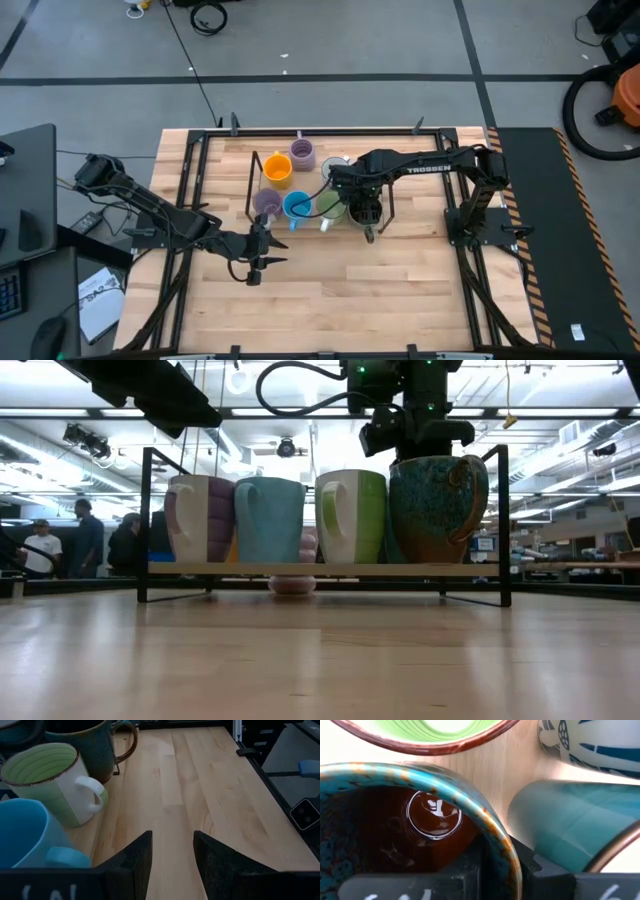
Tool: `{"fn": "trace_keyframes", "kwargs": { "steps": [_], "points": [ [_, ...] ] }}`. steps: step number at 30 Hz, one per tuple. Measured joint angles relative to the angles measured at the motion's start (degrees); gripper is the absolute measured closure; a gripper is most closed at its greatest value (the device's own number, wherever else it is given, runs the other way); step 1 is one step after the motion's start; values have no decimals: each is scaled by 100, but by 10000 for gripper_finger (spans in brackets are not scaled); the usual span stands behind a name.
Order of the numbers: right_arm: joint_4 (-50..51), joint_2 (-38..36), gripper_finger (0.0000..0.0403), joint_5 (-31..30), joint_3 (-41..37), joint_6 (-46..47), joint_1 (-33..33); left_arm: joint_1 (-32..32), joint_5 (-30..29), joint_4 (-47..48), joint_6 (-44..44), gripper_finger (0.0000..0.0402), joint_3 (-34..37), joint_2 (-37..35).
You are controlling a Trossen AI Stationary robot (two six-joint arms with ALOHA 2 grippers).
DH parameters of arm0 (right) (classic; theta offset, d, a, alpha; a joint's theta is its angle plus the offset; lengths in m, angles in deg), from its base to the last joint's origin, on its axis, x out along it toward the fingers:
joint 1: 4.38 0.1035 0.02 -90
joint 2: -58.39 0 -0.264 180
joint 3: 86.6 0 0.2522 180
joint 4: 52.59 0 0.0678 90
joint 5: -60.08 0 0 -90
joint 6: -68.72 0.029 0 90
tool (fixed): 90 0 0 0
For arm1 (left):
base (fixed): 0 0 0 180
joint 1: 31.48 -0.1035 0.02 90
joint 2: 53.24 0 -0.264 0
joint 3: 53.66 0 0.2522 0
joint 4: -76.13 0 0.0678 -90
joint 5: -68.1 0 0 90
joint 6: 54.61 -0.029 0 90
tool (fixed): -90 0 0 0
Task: Place coffee mugs
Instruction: Put the brown mug on the shelf
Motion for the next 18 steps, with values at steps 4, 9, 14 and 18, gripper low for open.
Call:
{"fn": "trace_keyframes", "kwargs": {
  "steps": [4,9,14,18],
  "points": [
    [2,0,336,-5,2,0,0,0,1,0,0,251,0,0],
    [2,0,336,-86,2,-2,37,0,1,0,-2,251,0,0],
    [8,0,334,-92,6,0,37,0,3,0,-2,251,0,0],
    [9,0,323,-92,7,-4,37,0,3,0,-2,251,0,0]
  ]
}}
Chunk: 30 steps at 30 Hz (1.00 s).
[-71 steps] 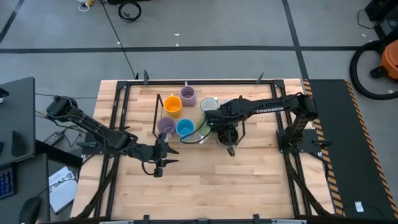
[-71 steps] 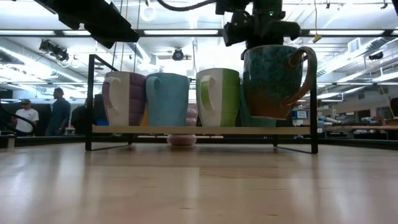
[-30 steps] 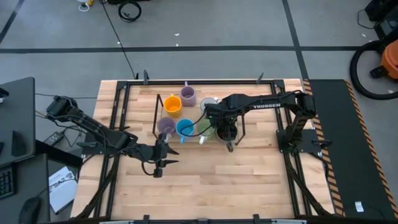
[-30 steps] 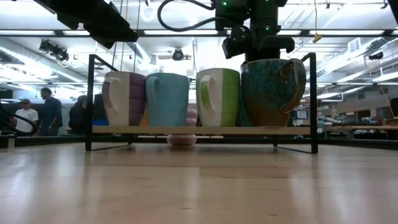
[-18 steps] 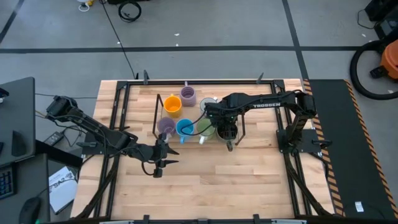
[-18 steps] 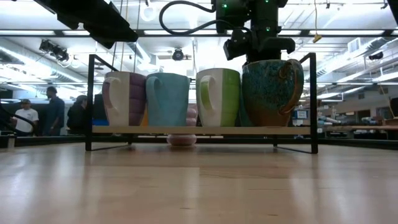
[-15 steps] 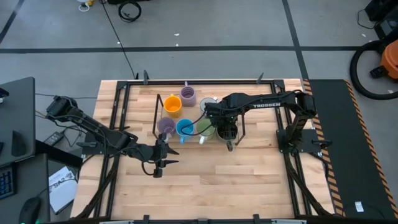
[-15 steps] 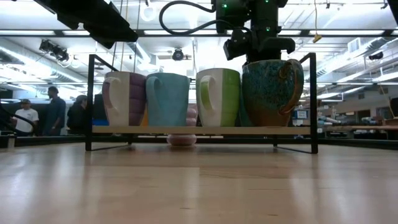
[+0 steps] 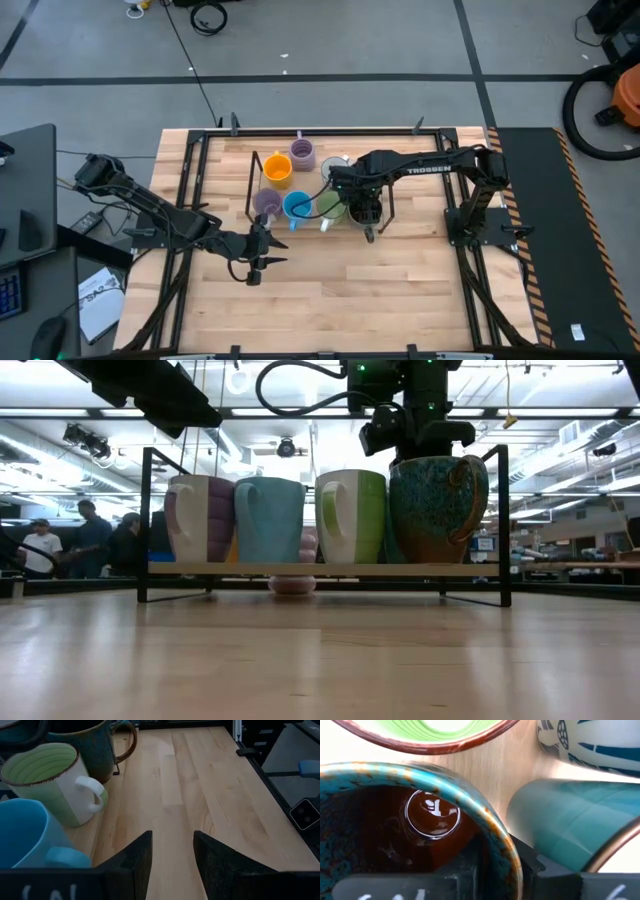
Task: Place coffee mugs
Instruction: Put the brown mug on the shelf
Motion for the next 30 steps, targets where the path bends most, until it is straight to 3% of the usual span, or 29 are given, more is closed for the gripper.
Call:
{"fn": "trace_keyframes", "kwargs": {
  "steps": [10,30],
  "points": [
    [-31,-2,284,4,2,-48,13,0,0,0,0,251,0,0],
    [636,-7,282,-118,898,-37,76,0,0,-2,0,251,0,0]
  ]
}}
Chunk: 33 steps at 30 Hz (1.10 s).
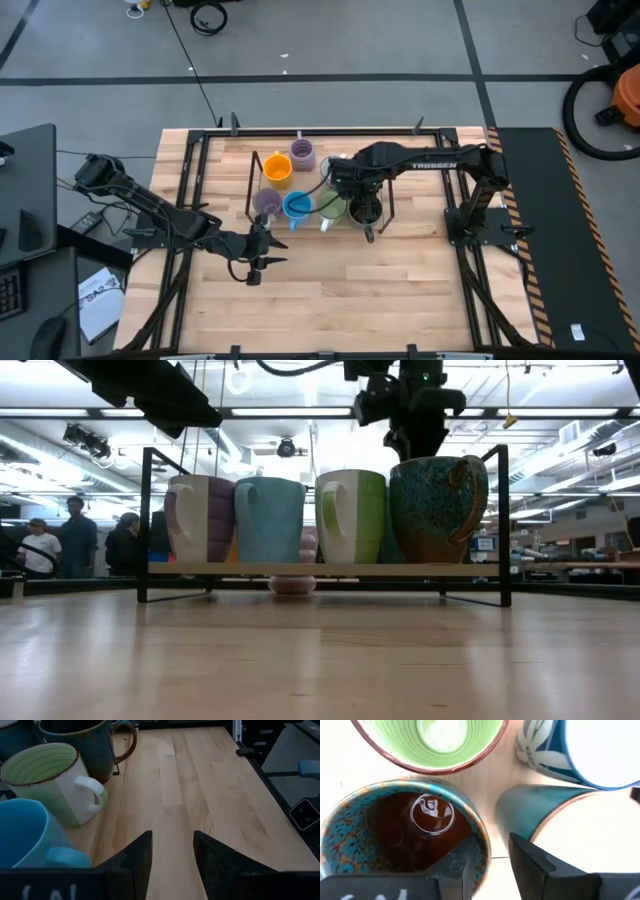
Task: Place coffee mugs
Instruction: Put the brown mug on the shelf
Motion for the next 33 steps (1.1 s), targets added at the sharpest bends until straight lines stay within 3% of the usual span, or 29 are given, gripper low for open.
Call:
{"fn": "trace_keyframes", "kwargs": {
  "steps": [15,33],
  "points": [
    [154,0,282,-31,179,4,46,0,0,0,8,251,0,0],
    [305,-13,282,-208,494,375,569,0,0,0,11,251,0,0]
  ]
}}
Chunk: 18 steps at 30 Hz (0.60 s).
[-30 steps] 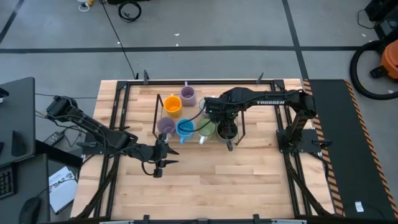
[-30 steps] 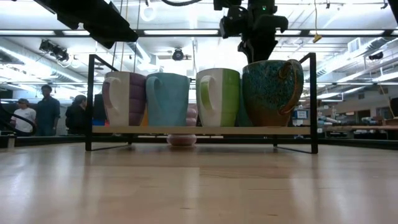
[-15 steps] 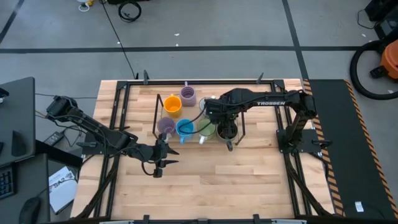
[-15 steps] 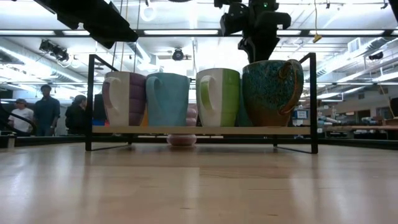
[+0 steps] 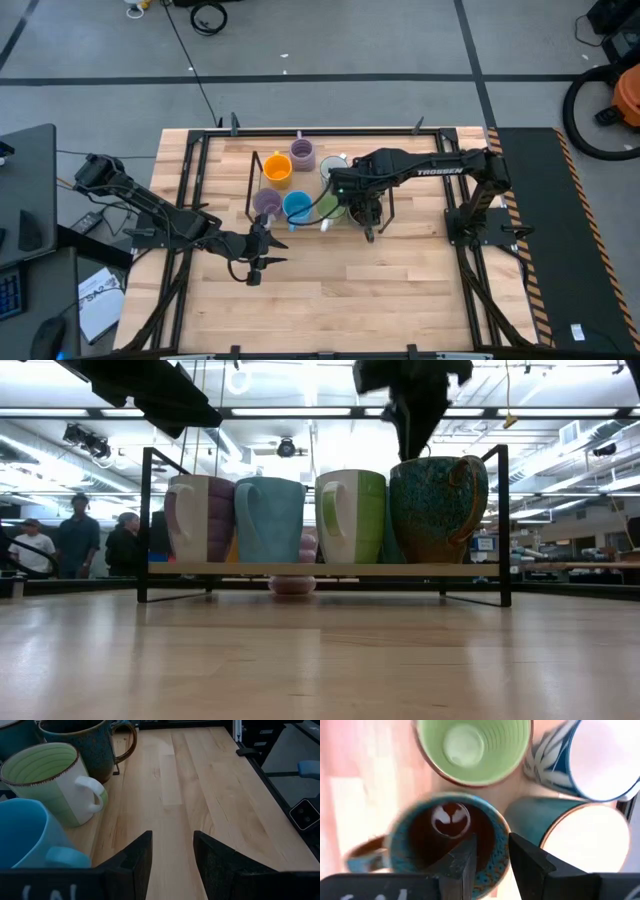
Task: Place coffee mugs
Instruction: Put the brown mug on the shelf
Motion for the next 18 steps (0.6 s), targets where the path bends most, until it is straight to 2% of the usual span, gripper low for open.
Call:
{"fn": "trace_keyframes", "kwargs": {
  "steps": [4,8,18],
  "points": [
    [7,-7,282,62,391,165,292,0,13,0,2,251,0,0],
    [-156,-7,282,200,457,268,702,0,57,0,2,251,0,0],
    [-497,13,282,245,-8,1175,1495,0,57,-9,4,251,0,0]
  ]
}}
